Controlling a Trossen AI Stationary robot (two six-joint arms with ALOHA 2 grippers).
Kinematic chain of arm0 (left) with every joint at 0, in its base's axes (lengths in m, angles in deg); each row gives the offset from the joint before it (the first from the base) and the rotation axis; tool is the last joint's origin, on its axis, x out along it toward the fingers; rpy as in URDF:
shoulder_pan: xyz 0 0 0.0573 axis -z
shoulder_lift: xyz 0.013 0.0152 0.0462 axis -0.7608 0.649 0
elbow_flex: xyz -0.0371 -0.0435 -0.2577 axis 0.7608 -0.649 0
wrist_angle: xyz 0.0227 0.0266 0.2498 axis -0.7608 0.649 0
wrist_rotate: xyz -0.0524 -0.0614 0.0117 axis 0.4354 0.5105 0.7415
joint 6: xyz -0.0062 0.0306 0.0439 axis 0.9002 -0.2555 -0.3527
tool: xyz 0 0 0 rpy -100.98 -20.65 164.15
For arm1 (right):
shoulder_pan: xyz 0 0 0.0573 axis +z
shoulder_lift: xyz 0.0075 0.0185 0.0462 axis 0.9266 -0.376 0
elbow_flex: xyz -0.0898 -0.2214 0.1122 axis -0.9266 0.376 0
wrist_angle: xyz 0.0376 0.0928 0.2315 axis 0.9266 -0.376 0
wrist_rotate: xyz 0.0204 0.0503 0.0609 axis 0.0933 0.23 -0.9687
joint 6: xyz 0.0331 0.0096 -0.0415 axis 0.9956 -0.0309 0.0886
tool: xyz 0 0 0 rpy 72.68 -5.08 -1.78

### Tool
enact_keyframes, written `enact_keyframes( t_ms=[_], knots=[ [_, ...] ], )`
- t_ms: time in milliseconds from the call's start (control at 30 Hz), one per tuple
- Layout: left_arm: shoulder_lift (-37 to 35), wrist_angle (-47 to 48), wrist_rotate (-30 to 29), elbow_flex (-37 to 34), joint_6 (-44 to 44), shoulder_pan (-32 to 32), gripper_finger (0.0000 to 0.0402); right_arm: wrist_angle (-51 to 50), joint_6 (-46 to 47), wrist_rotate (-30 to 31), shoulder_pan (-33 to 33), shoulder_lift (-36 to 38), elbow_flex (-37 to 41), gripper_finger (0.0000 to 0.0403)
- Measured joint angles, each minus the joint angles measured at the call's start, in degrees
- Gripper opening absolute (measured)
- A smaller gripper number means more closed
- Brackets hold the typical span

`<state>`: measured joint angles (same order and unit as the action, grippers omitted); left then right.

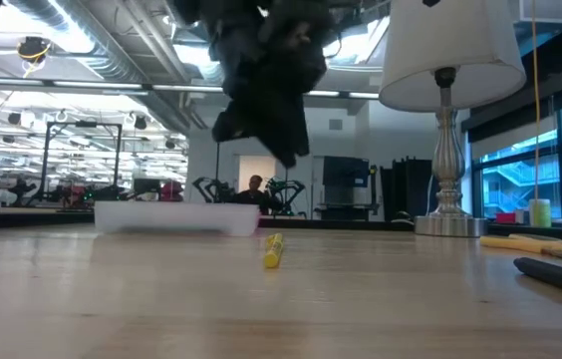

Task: Pick & place school supplies into a supply box
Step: Put the yellow pen into the pink supply box

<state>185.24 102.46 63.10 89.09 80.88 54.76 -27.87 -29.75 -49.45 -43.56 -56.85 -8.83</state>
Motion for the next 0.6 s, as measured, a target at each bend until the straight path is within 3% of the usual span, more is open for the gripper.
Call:
enact_keyframes(
  t_ms=[267, 600],
  knots=[
    [1.32, -0.73, -3.44, 0.01, 13.01, 0.42, 0.0117, -0.24, -1.50, -0.03, 0.85, 0.00, 0.00, 0.0229],
    [0.97, -5.12, -3.68, 0.02, 10.40, -0.33, 0.0114, -0.44, -1.50, -0.24, 0.92, 0.00, 0.00, 0.0229]
  ],
)
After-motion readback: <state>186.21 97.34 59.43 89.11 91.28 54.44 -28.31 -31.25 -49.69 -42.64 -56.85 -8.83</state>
